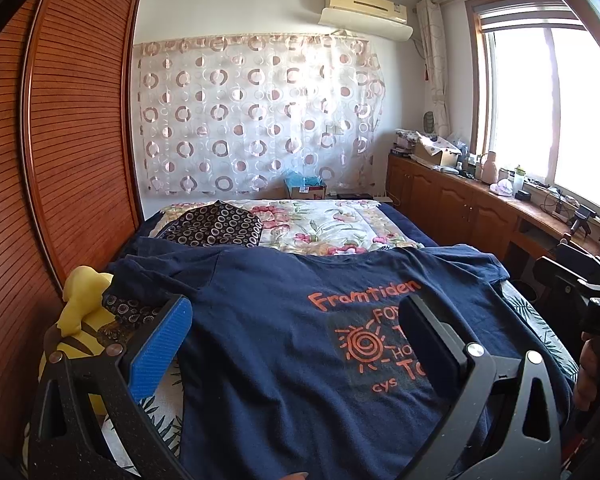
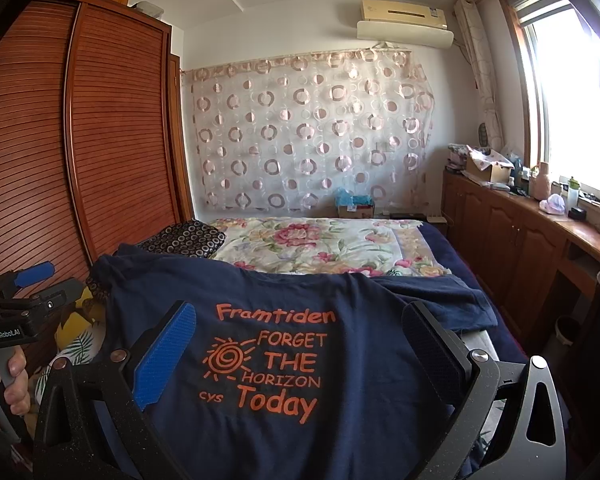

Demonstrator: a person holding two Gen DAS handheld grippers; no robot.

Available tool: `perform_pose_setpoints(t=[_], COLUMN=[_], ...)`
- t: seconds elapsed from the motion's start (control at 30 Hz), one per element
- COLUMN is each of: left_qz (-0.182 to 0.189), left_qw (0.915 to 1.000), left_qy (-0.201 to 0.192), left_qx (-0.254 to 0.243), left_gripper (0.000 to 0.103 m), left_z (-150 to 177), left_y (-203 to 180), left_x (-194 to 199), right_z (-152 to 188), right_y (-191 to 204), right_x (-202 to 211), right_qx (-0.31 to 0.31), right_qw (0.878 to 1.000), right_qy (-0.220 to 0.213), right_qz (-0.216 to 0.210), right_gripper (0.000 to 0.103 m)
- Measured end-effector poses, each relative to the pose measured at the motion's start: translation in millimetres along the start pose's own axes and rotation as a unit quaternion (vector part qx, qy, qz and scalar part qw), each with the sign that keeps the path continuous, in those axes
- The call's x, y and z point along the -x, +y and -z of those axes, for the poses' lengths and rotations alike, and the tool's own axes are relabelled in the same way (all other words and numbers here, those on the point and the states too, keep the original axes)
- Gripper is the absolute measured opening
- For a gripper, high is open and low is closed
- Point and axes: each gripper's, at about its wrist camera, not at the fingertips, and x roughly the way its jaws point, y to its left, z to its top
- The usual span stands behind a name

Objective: Fold small clothes

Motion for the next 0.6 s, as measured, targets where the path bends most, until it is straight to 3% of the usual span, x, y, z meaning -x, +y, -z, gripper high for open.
perform_pose_setpoints(t=[0.6], left_qz=[0.001], left_qw=[1.0], left_qy=[0.0], left_qx=[0.0], left_gripper=[0.103], left_z=[-0.1], left_y=[6.9], left_x=[0.8], right_z=[0.0], right_y=[0.4], right_x=[-0.4], right_qx=[0.001], right_qw=[1.0], right_qy=[0.0], right_qz=[0.001], right_gripper=[0.103])
